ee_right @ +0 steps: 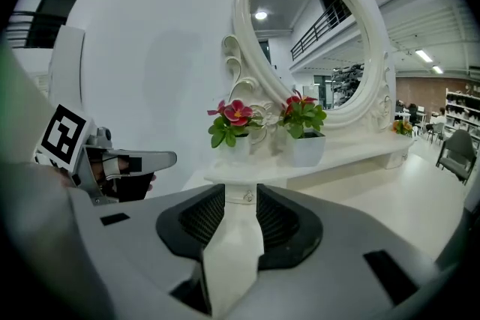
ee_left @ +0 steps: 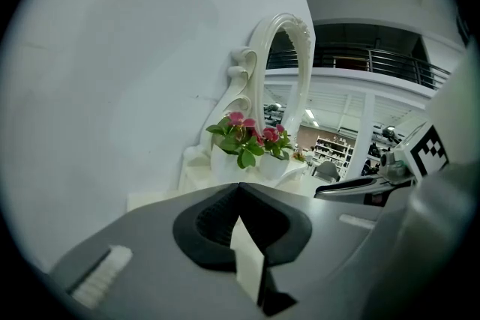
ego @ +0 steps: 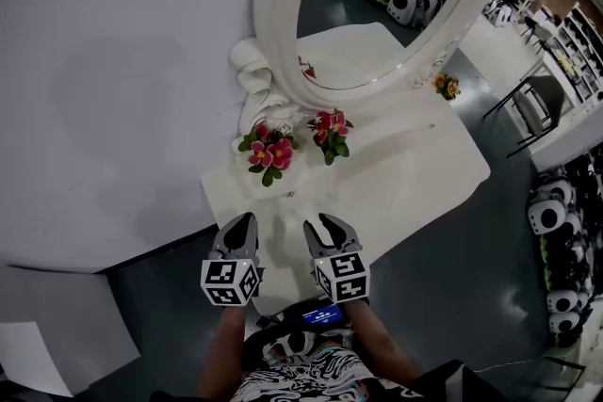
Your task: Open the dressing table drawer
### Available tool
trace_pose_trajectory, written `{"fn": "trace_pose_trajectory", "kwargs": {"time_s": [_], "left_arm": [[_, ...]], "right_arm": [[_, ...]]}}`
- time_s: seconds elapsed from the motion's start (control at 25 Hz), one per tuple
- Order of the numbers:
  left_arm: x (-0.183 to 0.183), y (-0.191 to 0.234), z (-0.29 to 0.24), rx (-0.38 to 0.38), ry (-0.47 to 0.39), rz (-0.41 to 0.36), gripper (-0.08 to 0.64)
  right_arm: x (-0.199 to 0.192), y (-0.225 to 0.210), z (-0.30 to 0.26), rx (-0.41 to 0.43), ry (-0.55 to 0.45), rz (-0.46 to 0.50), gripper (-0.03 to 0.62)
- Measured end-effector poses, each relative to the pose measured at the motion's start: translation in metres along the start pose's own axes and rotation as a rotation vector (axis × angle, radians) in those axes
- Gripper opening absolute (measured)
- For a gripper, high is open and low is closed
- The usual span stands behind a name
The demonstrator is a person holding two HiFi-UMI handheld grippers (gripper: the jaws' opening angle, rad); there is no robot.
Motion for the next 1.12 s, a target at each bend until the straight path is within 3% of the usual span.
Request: {"fn": "trace_pose_trajectory", "kwargs": {"time_s": [0.72,1.12], "left_arm": [[-0.057,0.019,-0.059,0.0,0.14,0.059,0.002],[-0.073,0.024,-0.071,0.019,0.168,0.092,0.002]], "right_arm": [[-0.033,-0.019,-0.098,0.064,0.165,0.03,0.141],[-0.042,-0.021,-0.133,0.099,0.2,0.035,0.147]]}}
Point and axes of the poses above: the fingertips, and each gripper's own axes: z backward along the fingers, y to its left, x out of its top, the point moved 2 cm from there along z, backward along the fingers, and after that the axes turned 8 degrees about -z, right-handed, at the moved point
